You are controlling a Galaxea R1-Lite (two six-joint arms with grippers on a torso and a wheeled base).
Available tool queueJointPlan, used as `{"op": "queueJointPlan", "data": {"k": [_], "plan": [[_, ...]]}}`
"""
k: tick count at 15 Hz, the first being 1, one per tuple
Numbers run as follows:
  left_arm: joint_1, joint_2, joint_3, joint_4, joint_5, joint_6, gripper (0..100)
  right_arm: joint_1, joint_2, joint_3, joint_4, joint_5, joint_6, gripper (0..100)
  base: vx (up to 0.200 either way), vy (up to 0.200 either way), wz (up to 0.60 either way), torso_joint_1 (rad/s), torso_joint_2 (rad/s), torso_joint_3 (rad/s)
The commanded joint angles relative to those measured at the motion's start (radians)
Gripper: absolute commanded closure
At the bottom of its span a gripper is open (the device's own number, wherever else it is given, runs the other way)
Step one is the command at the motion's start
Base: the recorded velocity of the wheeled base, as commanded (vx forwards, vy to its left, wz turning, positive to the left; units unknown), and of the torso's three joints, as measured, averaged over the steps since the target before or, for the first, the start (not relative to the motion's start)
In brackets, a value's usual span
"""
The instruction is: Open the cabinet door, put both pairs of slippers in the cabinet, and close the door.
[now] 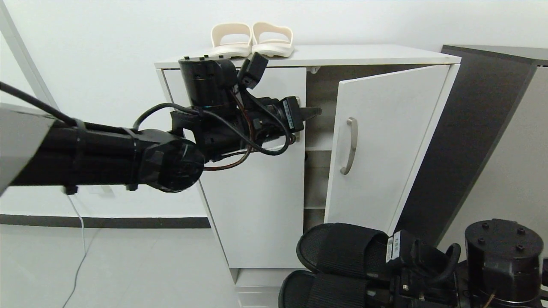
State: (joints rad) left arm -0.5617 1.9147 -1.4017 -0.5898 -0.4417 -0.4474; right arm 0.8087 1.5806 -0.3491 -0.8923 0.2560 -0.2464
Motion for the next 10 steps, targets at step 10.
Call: {"op": "queueJointPlan", "data": {"k": [10], "plan": [[-0.149,-0.052,0.193,-0.113,0.051,0.026,100,0.003,0.002,0.006,0.001,0.002,0.001,100,-0.160,0.000,0.00,0.000,0.00,0.002]]}}
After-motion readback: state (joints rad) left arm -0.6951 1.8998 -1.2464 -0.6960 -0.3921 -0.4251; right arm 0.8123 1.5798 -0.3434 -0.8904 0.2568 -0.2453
